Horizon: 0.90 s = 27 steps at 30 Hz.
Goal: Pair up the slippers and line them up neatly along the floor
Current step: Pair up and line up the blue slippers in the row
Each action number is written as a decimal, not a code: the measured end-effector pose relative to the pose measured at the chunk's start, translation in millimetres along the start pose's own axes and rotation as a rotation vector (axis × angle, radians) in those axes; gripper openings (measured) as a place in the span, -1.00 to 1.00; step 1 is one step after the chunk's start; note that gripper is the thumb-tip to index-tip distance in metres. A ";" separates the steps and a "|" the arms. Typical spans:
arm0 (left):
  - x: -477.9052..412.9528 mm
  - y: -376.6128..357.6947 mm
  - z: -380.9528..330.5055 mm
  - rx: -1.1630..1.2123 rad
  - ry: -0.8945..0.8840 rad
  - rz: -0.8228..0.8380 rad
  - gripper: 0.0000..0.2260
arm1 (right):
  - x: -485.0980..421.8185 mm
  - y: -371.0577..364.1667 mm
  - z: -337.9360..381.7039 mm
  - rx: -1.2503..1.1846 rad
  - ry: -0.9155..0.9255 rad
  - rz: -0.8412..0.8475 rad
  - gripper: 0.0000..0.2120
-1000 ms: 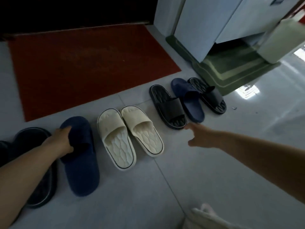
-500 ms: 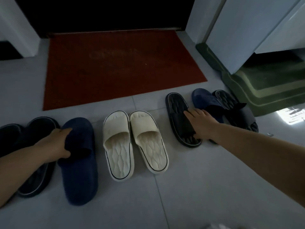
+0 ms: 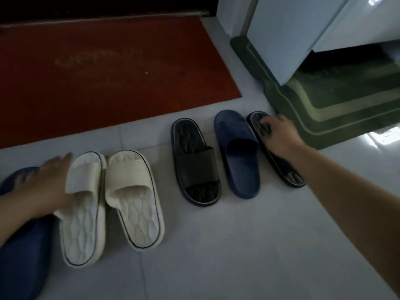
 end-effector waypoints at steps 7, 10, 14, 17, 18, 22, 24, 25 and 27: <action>29.3 17.5 -169.9 0.222 -0.331 0.049 -0.25 | 31.0 -21.3 -94.3 0.203 -0.244 0.366 -0.38; 42.8 11.8 -193.8 0.195 -0.438 0.078 -0.26 | 26.0 -13.3 -64.8 0.291 -0.126 0.317 -0.24; 38.1 8.9 -178.0 0.193 -0.420 0.091 -0.25 | 15.6 -27.9 24.5 0.208 0.213 0.287 -0.09; 32.9 14.6 -145.9 0.233 -0.345 0.090 -0.26 | 4.3 -50.6 51.5 0.308 0.194 0.363 -0.16; 31.3 17.3 -132.5 0.253 -0.306 0.076 -0.27 | 2.0 -58.4 53.5 0.333 0.170 0.396 -0.22; 31.9 17.6 -66.0 0.121 -0.061 -0.008 -0.24 | -1.9 -77.0 48.6 0.415 0.156 0.417 -0.45; 42.3 3.4 -31.6 0.070 0.169 0.061 -0.16 | -9.0 -71.7 43.2 0.403 0.168 0.326 -0.52; 47.2 -4.0 -20.8 0.095 0.251 0.103 -0.17 | -15.2 -65.1 39.9 0.371 0.164 0.263 -0.53; 50.8 -13.6 -15.8 0.191 0.296 0.143 -0.23 | -26.4 -43.6 39.7 0.280 0.152 0.147 -0.52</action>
Point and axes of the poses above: each hand's wrist, its own x-axis away from the middle knuckle, its own y-axis out of the back of the hand, z = x × y, the point moved 9 cm from there along -x, towards the middle knuckle, and after that the axes turned 13 degrees about -z, right-handed, at the moved point
